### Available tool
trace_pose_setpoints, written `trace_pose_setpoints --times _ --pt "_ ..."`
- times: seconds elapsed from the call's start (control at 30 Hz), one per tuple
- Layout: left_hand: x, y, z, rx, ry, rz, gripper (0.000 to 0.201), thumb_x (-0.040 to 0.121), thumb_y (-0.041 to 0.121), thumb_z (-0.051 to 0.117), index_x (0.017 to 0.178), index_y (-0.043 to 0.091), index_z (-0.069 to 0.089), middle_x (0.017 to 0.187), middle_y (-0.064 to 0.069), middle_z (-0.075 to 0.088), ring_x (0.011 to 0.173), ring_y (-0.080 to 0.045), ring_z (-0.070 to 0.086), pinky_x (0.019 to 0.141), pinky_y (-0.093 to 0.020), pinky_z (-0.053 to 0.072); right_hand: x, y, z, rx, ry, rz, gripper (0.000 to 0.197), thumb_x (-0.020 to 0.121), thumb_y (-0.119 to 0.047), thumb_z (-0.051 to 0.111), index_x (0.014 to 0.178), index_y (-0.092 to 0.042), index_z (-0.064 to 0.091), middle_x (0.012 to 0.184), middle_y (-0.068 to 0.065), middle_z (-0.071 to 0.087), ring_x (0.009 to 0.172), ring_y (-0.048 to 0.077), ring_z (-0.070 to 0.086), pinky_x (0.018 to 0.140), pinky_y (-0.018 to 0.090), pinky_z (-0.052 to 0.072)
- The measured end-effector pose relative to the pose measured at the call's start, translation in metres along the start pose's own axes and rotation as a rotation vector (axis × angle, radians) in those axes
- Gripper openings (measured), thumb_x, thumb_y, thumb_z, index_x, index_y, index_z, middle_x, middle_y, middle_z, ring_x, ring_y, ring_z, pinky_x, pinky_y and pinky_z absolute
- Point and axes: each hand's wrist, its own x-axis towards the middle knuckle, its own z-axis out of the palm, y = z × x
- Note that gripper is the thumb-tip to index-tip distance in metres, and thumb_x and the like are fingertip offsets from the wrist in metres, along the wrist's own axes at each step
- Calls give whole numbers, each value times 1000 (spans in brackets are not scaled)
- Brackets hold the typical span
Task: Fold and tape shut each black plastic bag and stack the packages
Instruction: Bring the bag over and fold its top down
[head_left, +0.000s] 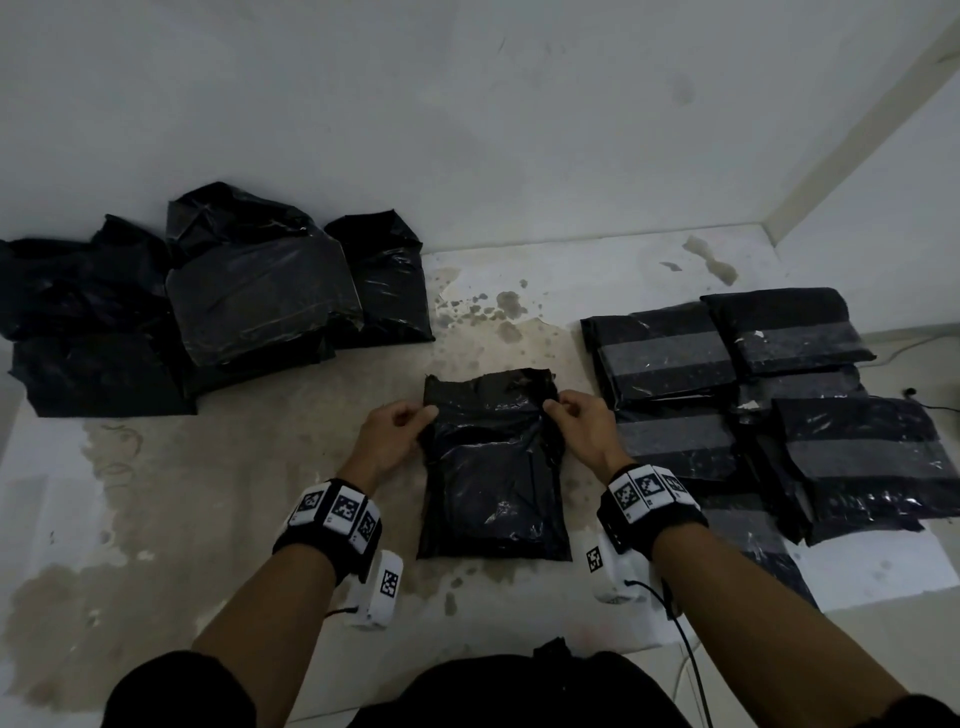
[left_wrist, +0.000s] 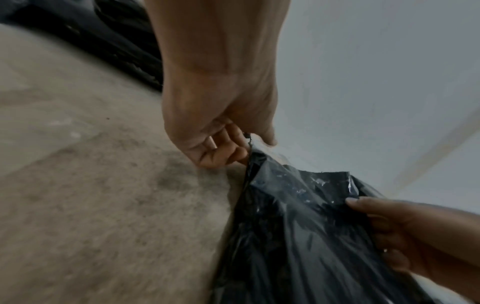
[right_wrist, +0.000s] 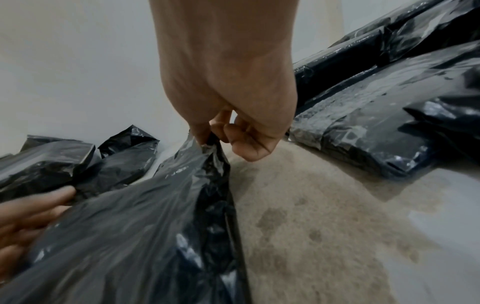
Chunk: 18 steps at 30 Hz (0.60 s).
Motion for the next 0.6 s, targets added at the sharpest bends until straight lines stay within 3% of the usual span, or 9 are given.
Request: trace_pose_setpoints --times 0.07,0.1,0.17,0.2,0.27,0.37,0.47,0.6 --pt "1 3 3 -38 13 9 18 97 20 66 80 14 67 69 4 62 53 -2 53 54 -17 44 -1 -4 -2 40 -3 46 37 100 -17 61 65 -15 52 48 -12 51 39 2 42 45 14 33" --pt "1 5 4 -72 15 -12 17 98 16 64 82 11 64 72 0 62 48 -1 54 49 -15 43 -1 -6 -2 80 -23 82 32 102 -17 58 71 -10 55 54 -2 57 36 3 42 41 15 33" --pt "0 9 3 -202 -6 -85 13 100 14 60 90 5 60 82 -8 65 53 -6 65 47 -15 47 -3 -8 -2 151 -56 122 26 105 -17 54 81 -6 58 64 13 66 34 7 46 34 18 34" --pt "-1 9 4 -292 -20 -120 13 101 14 59 92 4 58 86 -9 65 62 -12 71 52 -16 53 -3 -9 -2 172 -62 123 25 105 -18 53 85 -5 59 70 15 69 35 11 51 33 18 34" --pt "-1 8 4 -397 -25 -149 14 102 11 56 89 6 54 88 -9 63 81 -20 74 67 -21 60 -3 -8 -1 166 -57 108 25 105 -21 54 84 -7 60 79 14 71 44 18 59 34 20 35" --pt "-4 2 4 -399 -5 -133 12 101 8 57 89 7 56 94 -9 66 94 -19 71 76 -21 59 -7 -4 -2 115 -46 102 34 103 -19 56 69 -16 56 66 3 60 61 24 66 38 22 38" --pt "-8 -2 2 -349 -8 -120 12 100 5 57 88 7 61 93 -8 68 91 -19 70 78 -21 57 -12 -2 -3 113 -59 108 37 101 -18 57 65 -17 54 61 -1 55 66 25 68 43 21 38" --pt "-12 6 -1 -371 15 -183 26 104 11 42 91 5 64 97 -13 68 85 -22 68 71 -27 57 -16 -6 -7 168 -123 166 25 103 -16 47 82 -9 59 79 11 62 64 19 69 44 21 38"
